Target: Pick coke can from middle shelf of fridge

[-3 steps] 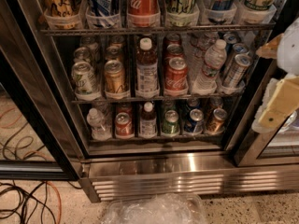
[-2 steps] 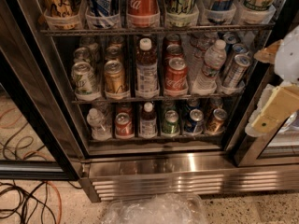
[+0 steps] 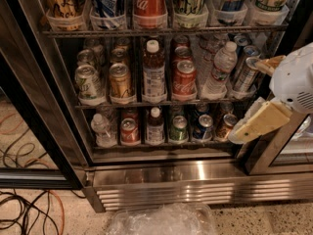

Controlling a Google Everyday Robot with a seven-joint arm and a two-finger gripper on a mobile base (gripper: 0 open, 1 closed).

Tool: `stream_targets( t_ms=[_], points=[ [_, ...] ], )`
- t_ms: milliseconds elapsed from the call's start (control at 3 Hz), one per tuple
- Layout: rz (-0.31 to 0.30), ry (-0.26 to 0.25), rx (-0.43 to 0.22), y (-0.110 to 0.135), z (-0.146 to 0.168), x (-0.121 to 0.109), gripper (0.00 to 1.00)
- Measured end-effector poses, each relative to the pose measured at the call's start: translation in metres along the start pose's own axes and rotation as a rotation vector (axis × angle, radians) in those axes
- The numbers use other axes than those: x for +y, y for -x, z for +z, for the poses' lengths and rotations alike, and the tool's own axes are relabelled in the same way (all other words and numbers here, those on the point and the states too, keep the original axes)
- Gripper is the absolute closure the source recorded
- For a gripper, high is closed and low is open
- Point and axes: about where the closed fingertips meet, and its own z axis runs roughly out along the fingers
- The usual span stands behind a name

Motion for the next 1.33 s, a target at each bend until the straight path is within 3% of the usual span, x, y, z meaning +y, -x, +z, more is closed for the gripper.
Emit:
stream_targets(
  t_ms=[667, 1000, 1333],
  points=[
    [0.028, -0.022, -0.017, -0.001, 0.009, 0.001, 0.00],
    [0.083, -0.042, -0.084, -0.006, 0.028, 0.006, 0.00],
    [0.134, -0.065, -0.193, -0.009, 0.051, 0.012, 0.00]
  ],
)
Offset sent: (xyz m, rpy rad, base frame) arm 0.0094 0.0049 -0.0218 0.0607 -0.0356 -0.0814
